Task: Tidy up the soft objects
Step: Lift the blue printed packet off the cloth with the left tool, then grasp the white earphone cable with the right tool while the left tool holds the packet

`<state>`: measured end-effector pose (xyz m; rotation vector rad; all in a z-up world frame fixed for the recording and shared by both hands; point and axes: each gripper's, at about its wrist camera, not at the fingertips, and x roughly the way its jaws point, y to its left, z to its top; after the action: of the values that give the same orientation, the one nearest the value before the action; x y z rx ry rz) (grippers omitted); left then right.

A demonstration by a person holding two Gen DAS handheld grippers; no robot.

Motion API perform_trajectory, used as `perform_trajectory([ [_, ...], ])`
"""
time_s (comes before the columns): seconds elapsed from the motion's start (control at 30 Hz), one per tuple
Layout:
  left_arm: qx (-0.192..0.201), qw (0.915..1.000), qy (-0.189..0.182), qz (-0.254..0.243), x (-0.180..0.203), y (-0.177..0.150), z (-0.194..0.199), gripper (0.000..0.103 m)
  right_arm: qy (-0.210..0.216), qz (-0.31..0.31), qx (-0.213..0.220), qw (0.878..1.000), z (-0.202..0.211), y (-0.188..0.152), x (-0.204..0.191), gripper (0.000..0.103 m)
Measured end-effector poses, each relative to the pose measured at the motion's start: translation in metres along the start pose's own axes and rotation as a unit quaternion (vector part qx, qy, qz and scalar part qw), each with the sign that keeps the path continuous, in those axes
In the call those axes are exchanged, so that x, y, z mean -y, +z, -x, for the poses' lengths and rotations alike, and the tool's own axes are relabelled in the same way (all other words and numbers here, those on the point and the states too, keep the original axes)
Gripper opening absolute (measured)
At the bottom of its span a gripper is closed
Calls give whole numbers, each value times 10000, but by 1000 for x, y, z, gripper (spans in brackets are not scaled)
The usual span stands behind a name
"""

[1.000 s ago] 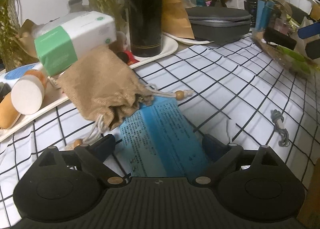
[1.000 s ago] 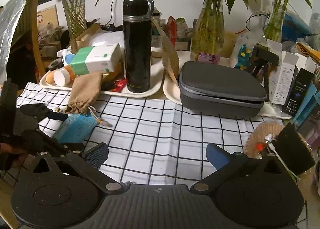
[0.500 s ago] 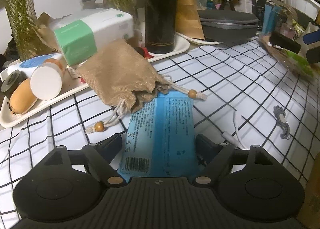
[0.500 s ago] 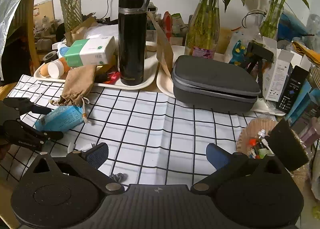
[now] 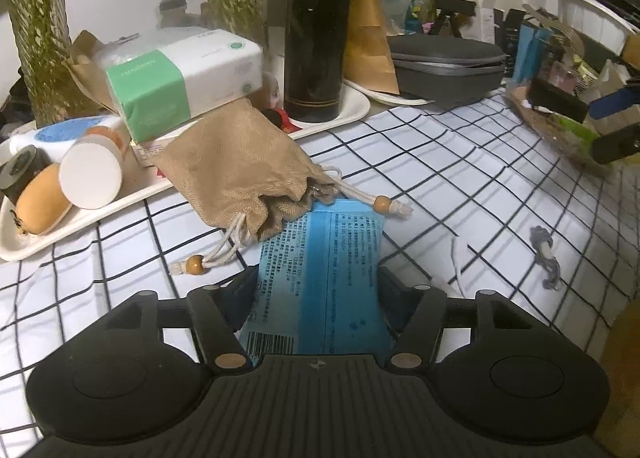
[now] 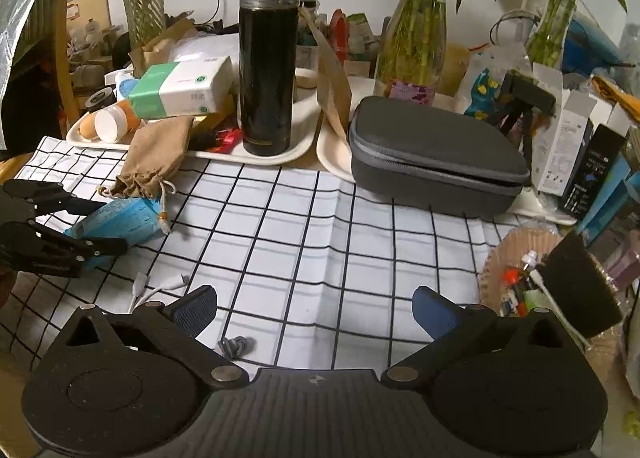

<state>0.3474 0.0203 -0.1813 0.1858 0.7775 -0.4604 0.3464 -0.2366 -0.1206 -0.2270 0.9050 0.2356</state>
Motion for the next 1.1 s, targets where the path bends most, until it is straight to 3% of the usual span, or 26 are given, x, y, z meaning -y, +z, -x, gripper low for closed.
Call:
perform_trajectory([
  [0.1,-6,9999,-117,26,-2,-2,8,61,42,-67,-62,9999,-1,0,1,103],
  [0.33,222,9965,-552,591,-18,-5,37,61,44,-53,-122,9999,-3,0,-3,103],
  [0.57,633,9944,-676,508,-13,-1,69,61,77,-57,-57,9999,0,3,-7,103],
  [0.73,906,9936,-463,491,-9,2,94,61,70,-36,-9,10000,1,5,-9,103],
  [0.9,1171,9921,-21,455,-4,0,122,61,53,-42,7,10000,3,4,-9,103],
  [1.1,937,9939,450,378,-3,-9,125,61,67,-24,-20,10000,2,4,-9,103],
])
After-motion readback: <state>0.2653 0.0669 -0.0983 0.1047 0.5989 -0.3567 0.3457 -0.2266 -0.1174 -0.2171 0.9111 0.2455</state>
